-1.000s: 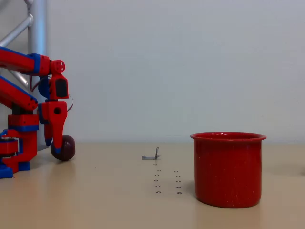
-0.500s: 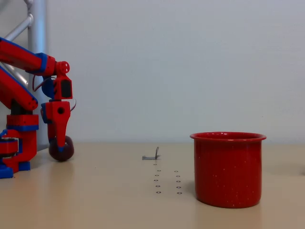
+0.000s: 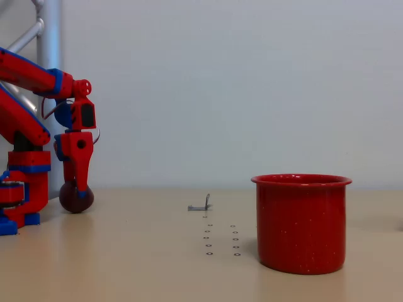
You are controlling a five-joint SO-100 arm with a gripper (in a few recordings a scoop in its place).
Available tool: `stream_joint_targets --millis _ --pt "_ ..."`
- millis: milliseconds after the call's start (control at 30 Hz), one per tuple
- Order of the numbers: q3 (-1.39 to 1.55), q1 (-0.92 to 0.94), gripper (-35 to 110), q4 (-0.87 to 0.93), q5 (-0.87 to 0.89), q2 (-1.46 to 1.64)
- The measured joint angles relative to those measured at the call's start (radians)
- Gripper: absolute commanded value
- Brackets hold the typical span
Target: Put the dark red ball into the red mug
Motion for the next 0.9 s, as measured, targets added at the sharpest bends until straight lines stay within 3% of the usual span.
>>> stream_joint_targets --millis 900 --pt "0.072 0.046 33 -0.083 -0.035 0.002"
